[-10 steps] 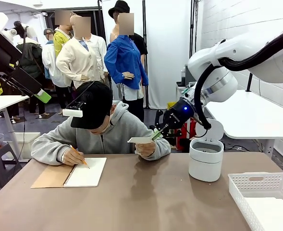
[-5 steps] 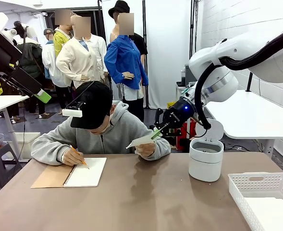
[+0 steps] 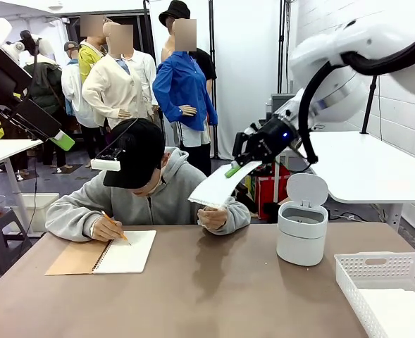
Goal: Sort the paper based on its condition.
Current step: If a person hands you a paper, place it in the Organizing basket , and if it's crumpled, put it in the Trash can.
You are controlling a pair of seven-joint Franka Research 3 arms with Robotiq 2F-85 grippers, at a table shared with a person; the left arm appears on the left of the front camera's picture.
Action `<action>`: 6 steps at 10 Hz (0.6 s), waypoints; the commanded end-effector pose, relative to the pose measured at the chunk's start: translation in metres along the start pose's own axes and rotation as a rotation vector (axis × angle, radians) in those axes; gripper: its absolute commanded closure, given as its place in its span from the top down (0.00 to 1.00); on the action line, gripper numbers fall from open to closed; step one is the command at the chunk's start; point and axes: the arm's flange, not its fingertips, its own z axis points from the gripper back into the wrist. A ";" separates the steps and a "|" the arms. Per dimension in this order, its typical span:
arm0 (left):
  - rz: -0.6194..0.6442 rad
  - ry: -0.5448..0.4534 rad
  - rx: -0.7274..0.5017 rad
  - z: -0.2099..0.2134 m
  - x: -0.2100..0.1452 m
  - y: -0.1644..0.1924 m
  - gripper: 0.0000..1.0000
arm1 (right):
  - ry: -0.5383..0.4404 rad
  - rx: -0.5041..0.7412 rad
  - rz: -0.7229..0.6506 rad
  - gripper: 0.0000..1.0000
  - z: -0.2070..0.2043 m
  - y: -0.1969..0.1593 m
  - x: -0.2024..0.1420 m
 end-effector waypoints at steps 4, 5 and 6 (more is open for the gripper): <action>0.001 0.000 0.003 0.000 0.000 0.000 1.00 | -0.180 -0.280 0.389 0.00 0.045 -0.003 -0.094; 0.001 0.000 0.003 0.000 0.000 0.000 1.00 | -0.289 -0.402 0.455 0.00 0.054 -0.002 -0.107; 0.001 0.000 0.003 0.000 0.000 0.000 1.00 | -0.367 -0.498 0.506 0.00 0.067 -0.001 -0.120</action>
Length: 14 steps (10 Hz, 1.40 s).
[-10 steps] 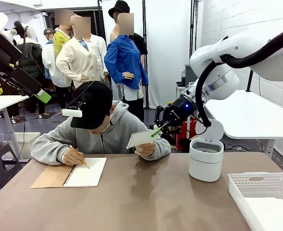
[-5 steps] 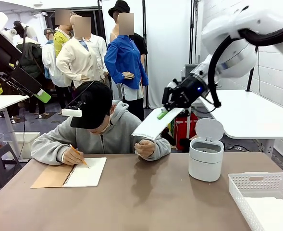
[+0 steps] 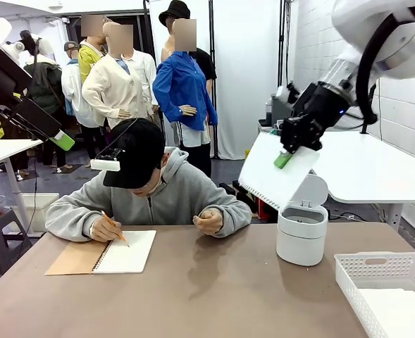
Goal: Sort the paper based on its condition.
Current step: If a person hands you a paper, place it in the Organizing basket , and if it's crumpled, put it in the Trash can.
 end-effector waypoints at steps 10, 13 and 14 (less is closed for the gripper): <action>0.001 0.000 0.003 0.000 0.000 0.000 1.00 | -0.131 -0.279 0.082 0.00 0.031 0.002 -0.032; 0.001 0.000 0.003 0.000 0.000 0.000 1.00 | -0.047 -0.254 -0.016 0.00 0.025 -0.029 -0.075; 0.001 0.000 0.003 0.000 0.000 0.000 1.00 | -0.024 -0.246 -0.045 0.00 0.025 -0.039 -0.091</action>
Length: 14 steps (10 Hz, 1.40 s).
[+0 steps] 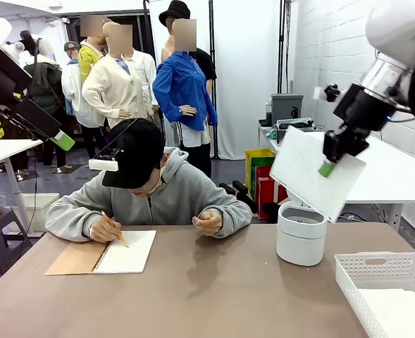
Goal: Sort the paper based on its condition.
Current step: If a person hands you a paper, place it in the Organizing basket , and if it's crumpled, put it in the Trash can.
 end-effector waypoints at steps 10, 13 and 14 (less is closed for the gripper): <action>0.000 0.000 0.003 0.000 0.000 0.000 1.00 | 0.118 -0.009 -0.277 0.00 -0.051 -0.092 -0.146; 0.000 0.000 0.003 0.000 0.000 0.000 1.00 | 0.193 -0.031 -0.303 0.00 -0.075 -0.103 -0.154; 0.000 0.000 0.003 0.000 0.000 0.000 1.00 | 0.218 -0.027 -0.313 0.00 -0.080 -0.103 -0.158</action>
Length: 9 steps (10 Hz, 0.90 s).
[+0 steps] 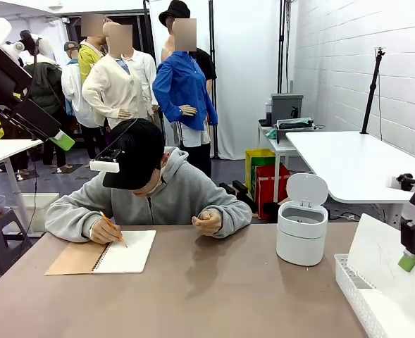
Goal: Sort the paper based on its condition.
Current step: If a person hands you a paper, place it in the Organizing basket , and if it's crumpled, put it in the Trash can.
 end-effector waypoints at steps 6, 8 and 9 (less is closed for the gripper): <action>0.001 0.001 0.003 0.000 0.000 0.000 1.00 | 0.069 -0.021 -0.160 0.00 -0.063 -0.012 -0.001; 0.001 0.001 0.003 0.000 0.000 0.000 1.00 | 0.080 -0.021 -0.184 0.00 -0.068 -0.012 -0.002; 0.001 0.001 0.003 0.000 0.000 0.000 1.00 | 0.076 -0.010 -0.145 0.00 -0.053 -0.019 0.005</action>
